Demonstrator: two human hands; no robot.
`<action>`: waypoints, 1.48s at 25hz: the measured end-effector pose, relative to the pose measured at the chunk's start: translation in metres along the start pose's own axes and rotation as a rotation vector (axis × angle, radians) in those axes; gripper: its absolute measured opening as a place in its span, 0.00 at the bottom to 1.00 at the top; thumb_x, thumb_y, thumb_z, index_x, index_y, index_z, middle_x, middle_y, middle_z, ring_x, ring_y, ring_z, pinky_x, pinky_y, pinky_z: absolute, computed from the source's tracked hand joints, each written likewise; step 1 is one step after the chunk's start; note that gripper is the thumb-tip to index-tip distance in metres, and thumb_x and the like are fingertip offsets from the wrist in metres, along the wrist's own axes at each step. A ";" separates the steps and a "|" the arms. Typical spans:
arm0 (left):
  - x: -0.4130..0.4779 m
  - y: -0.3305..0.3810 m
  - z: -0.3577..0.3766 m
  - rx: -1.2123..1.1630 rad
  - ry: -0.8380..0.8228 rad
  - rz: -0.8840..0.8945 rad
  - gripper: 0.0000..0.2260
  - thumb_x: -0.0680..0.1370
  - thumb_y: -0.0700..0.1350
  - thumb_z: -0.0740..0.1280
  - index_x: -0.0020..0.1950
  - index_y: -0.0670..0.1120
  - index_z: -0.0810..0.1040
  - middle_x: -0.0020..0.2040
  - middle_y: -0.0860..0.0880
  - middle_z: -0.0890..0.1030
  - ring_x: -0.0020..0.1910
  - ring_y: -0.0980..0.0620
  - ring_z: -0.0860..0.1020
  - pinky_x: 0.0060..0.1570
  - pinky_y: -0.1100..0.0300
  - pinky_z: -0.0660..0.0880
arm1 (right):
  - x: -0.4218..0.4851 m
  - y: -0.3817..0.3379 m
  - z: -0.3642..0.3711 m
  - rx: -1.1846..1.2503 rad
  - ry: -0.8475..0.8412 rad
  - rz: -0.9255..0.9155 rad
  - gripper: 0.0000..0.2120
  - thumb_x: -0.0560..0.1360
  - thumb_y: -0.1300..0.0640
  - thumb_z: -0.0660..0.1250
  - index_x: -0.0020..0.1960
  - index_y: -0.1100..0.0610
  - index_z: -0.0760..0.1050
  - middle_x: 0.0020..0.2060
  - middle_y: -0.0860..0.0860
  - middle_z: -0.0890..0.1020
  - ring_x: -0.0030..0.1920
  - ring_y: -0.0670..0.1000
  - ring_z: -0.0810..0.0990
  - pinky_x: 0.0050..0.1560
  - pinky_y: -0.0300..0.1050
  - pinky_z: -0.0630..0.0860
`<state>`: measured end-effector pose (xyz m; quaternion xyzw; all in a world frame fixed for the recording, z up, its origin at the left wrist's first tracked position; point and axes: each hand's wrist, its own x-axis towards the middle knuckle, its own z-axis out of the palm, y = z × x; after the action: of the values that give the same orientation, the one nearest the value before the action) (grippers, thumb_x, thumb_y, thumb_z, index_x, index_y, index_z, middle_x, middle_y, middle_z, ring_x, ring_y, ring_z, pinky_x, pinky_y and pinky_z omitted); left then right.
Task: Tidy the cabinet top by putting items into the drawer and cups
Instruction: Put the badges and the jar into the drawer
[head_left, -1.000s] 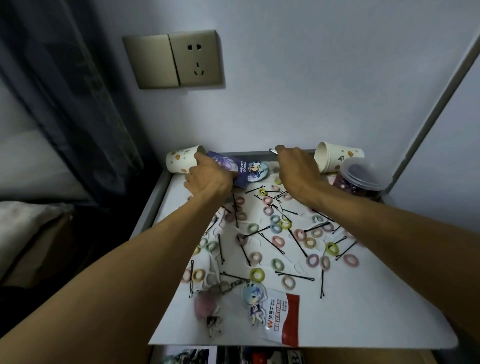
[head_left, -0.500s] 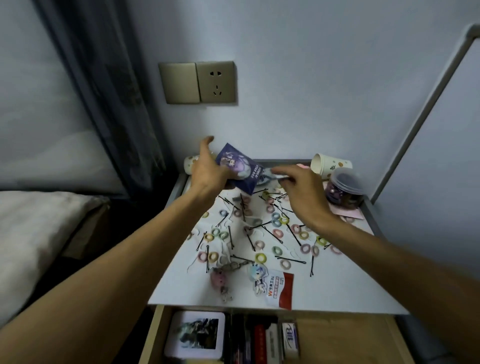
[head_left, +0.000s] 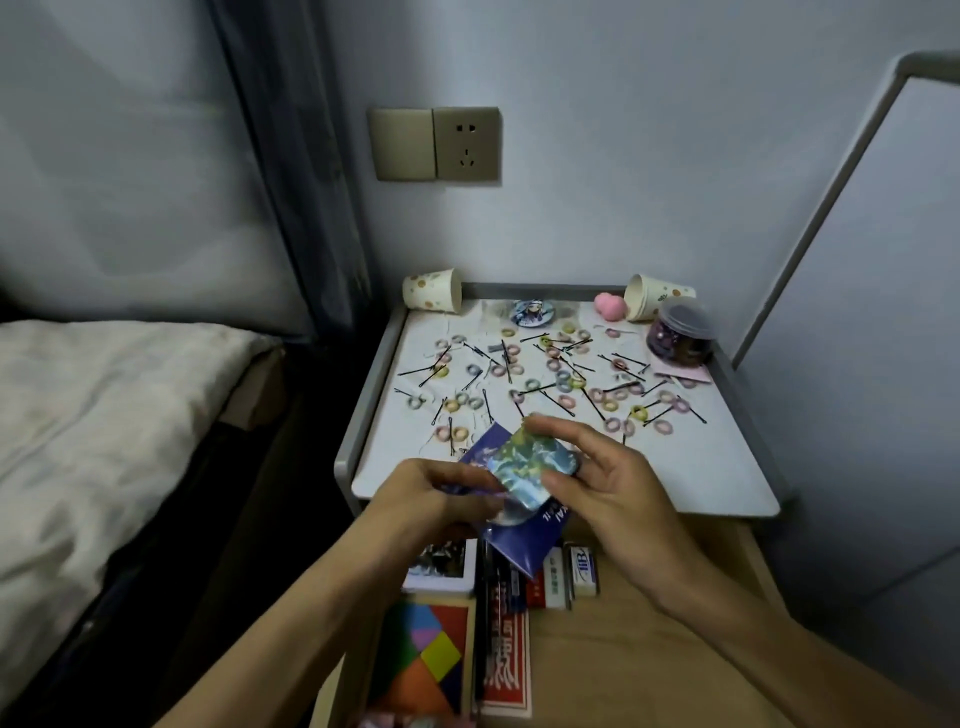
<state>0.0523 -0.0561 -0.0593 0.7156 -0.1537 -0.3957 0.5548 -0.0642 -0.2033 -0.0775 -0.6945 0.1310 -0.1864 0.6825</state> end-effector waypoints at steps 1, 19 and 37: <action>0.001 -0.004 0.000 -0.017 -0.006 -0.012 0.06 0.71 0.35 0.74 0.47 0.38 0.85 0.48 0.42 0.85 0.48 0.45 0.83 0.42 0.60 0.80 | -0.002 0.005 0.004 0.014 -0.008 0.012 0.21 0.77 0.70 0.65 0.66 0.53 0.74 0.61 0.47 0.80 0.60 0.48 0.80 0.55 0.41 0.79; 0.019 -0.014 -0.010 -0.015 0.193 0.078 0.10 0.73 0.39 0.74 0.33 0.40 0.78 0.38 0.43 0.85 0.41 0.47 0.82 0.44 0.51 0.78 | 0.035 0.047 -0.039 -1.344 0.079 0.168 0.27 0.70 0.41 0.73 0.65 0.50 0.73 0.61 0.49 0.73 0.62 0.50 0.71 0.55 0.44 0.68; 0.020 -0.014 -0.011 0.374 -0.035 0.019 0.07 0.73 0.47 0.75 0.39 0.44 0.82 0.40 0.49 0.86 0.44 0.47 0.84 0.47 0.43 0.80 | 0.025 0.002 -0.028 -0.370 -0.221 0.191 0.08 0.74 0.57 0.71 0.53 0.57 0.82 0.48 0.50 0.86 0.49 0.48 0.84 0.53 0.46 0.80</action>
<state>0.0703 -0.0567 -0.0789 0.7978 -0.2410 -0.3673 0.4131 -0.0543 -0.2393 -0.0779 -0.8085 0.1526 -0.0163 0.5682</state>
